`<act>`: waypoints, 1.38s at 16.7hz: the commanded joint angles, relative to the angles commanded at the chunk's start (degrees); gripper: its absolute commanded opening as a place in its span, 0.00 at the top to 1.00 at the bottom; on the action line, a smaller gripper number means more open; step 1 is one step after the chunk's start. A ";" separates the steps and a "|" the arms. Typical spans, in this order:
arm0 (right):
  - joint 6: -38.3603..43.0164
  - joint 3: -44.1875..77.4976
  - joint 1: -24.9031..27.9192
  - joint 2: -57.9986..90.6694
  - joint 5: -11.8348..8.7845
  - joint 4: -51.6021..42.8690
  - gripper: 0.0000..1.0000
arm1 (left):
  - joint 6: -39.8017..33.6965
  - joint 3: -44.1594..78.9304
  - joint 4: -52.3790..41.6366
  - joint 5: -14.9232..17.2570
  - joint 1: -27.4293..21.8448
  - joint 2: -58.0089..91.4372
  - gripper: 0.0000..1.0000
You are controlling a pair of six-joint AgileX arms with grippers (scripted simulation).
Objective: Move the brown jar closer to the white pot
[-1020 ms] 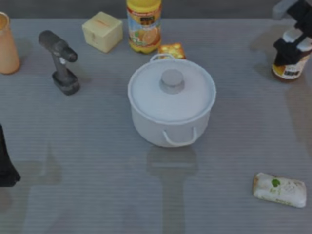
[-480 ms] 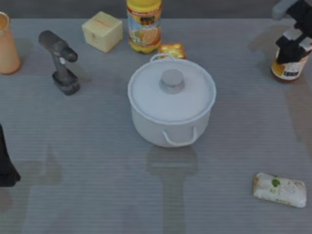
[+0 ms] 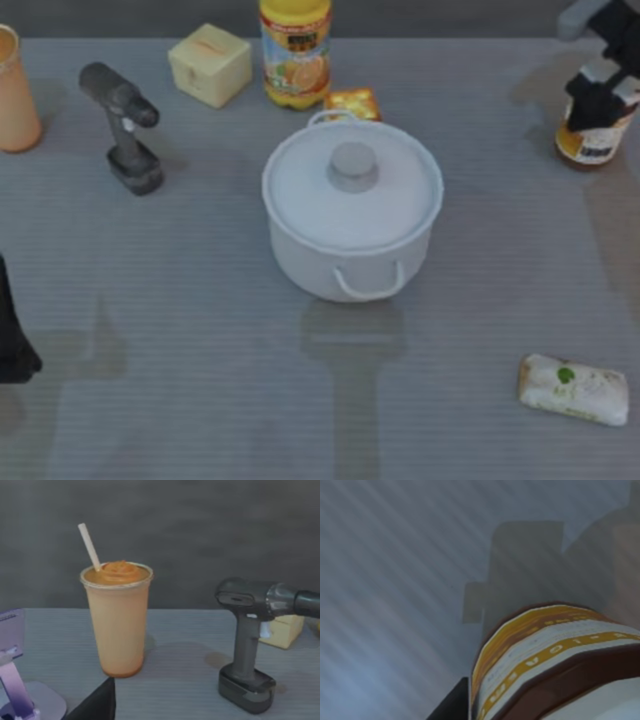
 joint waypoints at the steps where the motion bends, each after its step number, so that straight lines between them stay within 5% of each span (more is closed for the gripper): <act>1: 0.00 0.00 0.00 0.00 0.00 0.00 1.00 | 0.00 0.00 0.00 0.00 0.00 0.00 0.00; 9: 0.15 -2.22 -0.18 -2.24 -0.06 0.08 1.00 | 0.00 0.00 0.00 0.00 0.00 0.00 0.00; 18: -0.02 -28.89 0.39 -28.23 -0.38 0.64 1.00 | 0.00 0.00 0.00 0.00 0.00 0.00 0.00; 23: -0.08 -32.26 0.45 -31.60 -0.41 0.61 1.00 | 0.00 0.00 0.00 0.00 0.00 0.00 0.00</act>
